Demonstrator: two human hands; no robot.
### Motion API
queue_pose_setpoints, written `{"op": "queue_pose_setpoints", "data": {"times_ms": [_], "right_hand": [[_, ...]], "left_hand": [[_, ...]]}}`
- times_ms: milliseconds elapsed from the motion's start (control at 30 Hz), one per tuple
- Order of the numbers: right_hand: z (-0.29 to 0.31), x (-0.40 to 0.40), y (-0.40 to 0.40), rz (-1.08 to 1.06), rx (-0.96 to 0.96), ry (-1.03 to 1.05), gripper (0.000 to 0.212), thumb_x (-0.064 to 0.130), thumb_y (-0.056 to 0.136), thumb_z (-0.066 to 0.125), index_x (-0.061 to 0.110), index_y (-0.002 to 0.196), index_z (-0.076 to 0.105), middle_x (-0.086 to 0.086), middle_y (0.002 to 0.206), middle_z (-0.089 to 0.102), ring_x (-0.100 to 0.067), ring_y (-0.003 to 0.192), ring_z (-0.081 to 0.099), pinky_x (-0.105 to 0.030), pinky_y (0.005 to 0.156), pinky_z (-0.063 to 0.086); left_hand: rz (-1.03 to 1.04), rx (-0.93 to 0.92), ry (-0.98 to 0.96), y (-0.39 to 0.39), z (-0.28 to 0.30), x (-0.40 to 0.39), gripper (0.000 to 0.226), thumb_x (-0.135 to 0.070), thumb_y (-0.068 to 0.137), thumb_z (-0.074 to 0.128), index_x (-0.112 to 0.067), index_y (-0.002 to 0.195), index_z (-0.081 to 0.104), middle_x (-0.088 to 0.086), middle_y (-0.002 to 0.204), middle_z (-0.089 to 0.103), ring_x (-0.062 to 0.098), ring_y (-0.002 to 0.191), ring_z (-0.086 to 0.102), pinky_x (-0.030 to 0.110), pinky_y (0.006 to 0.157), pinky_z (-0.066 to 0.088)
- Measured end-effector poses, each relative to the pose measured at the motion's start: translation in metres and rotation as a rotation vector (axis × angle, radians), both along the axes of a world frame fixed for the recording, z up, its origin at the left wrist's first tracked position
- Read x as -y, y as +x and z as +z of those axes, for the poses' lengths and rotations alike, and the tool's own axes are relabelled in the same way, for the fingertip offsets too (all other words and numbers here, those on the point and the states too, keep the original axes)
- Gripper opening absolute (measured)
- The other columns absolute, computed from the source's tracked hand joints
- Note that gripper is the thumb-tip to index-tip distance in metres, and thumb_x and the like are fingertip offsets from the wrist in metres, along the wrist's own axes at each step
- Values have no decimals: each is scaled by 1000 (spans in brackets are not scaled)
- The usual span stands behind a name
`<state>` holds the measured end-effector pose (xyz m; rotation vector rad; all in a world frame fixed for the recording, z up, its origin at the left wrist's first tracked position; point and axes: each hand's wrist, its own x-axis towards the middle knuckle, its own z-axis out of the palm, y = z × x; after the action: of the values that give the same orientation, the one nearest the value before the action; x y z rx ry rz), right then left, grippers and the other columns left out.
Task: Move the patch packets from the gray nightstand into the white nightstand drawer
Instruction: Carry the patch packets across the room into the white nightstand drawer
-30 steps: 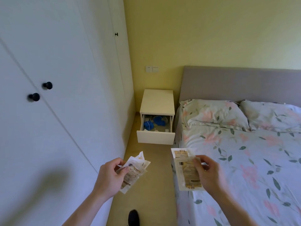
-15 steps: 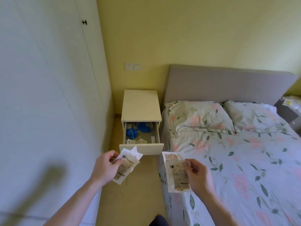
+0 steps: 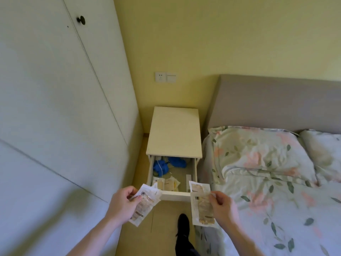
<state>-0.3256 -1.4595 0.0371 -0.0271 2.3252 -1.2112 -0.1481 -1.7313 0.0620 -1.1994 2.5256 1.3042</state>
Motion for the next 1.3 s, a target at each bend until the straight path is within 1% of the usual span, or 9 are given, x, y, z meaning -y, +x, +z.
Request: {"op": "queue_pose_setpoints", "data": {"times_ms": [133, 300, 467, 633, 767, 1000, 1100, 1233, 1300], "right_hand": [[-29, 40, -64, 74, 58, 78, 20, 29, 102, 57, 32, 91, 74, 14, 80, 76, -7, 77, 71, -20, 59, 52], [-78, 79, -125, 161, 143, 181, 24, 31, 102, 55, 35, 86, 72, 14, 77, 74, -8, 73, 71, -35, 69, 63], [-138, 127, -169, 191, 226, 238, 25, 28, 103, 52, 30, 88, 72, 9, 80, 74, -11, 75, 71, -24, 60, 57], [-245, 169, -202, 113, 343, 243, 19, 26, 103, 53, 27, 100, 72, 6, 95, 73, -13, 89, 69, -23, 65, 52], [-336, 194, -215, -37, 510, 222, 14, 27, 103, 56, 30, 113, 65, 1, 106, 71, -22, 100, 69, -43, 93, 58], [-450, 217, -208, -146, 770, 270, 13, 21, 102, 59, 23, 114, 64, -9, 109, 71, -28, 98, 71, -43, 84, 63], [-473, 223, -203, -124, 783, 306, 17, 20, 103, 57, 22, 117, 66, -8, 110, 71, -26, 99, 70, -37, 76, 62], [-485, 224, -198, 60, 640, 416, 23, 18, 103, 56, 21, 120, 71, -1, 104, 71, -21, 95, 69, -35, 83, 60], [-483, 221, -196, 203, 543, 488, 29, 13, 101, 57, 20, 126, 70, 1, 101, 69, -17, 89, 67, -28, 72, 58]], "left_hand": [[74, 67, 25, -59, -17, 23, 17, -27, 95, 68, -16, 83, 62, -8, 89, 70, 9, 79, 66, 11, 51, 43], [220, 105, 124, -113, -48, 51, 9, -27, 94, 71, -22, 87, 67, -9, 92, 73, 11, 81, 70, 15, 55, 49], [309, 176, 223, -146, -105, 89, 2, -24, 94, 70, -24, 93, 71, -8, 96, 75, 12, 83, 71, 19, 56, 50], [351, 223, 302, -163, -183, 124, 8, -19, 93, 70, -25, 91, 75, -8, 90, 78, 14, 80, 75, 21, 58, 52], [363, 246, 345, -170, -239, 143, 9, -18, 94, 69, -21, 89, 75, -10, 87, 79, 17, 79, 76, 28, 64, 57], [316, 264, 358, -173, -301, 160, 23, -16, 94, 69, -35, 82, 76, -9, 87, 79, 18, 78, 77, 38, 71, 59], [306, 265, 378, -174, -311, 165, 27, -14, 94, 69, -37, 81, 76, -6, 87, 79, 19, 77, 77, 42, 72, 60], [281, 269, 383, -181, -318, 172, 27, -13, 94, 69, -35, 80, 76, -5, 89, 79, 17, 77, 77, 42, 71, 61], [271, 276, 374, -185, -322, 175, 25, -12, 94, 68, -31, 81, 77, -8, 89, 79, 15, 78, 76, 40, 70, 61]]}}
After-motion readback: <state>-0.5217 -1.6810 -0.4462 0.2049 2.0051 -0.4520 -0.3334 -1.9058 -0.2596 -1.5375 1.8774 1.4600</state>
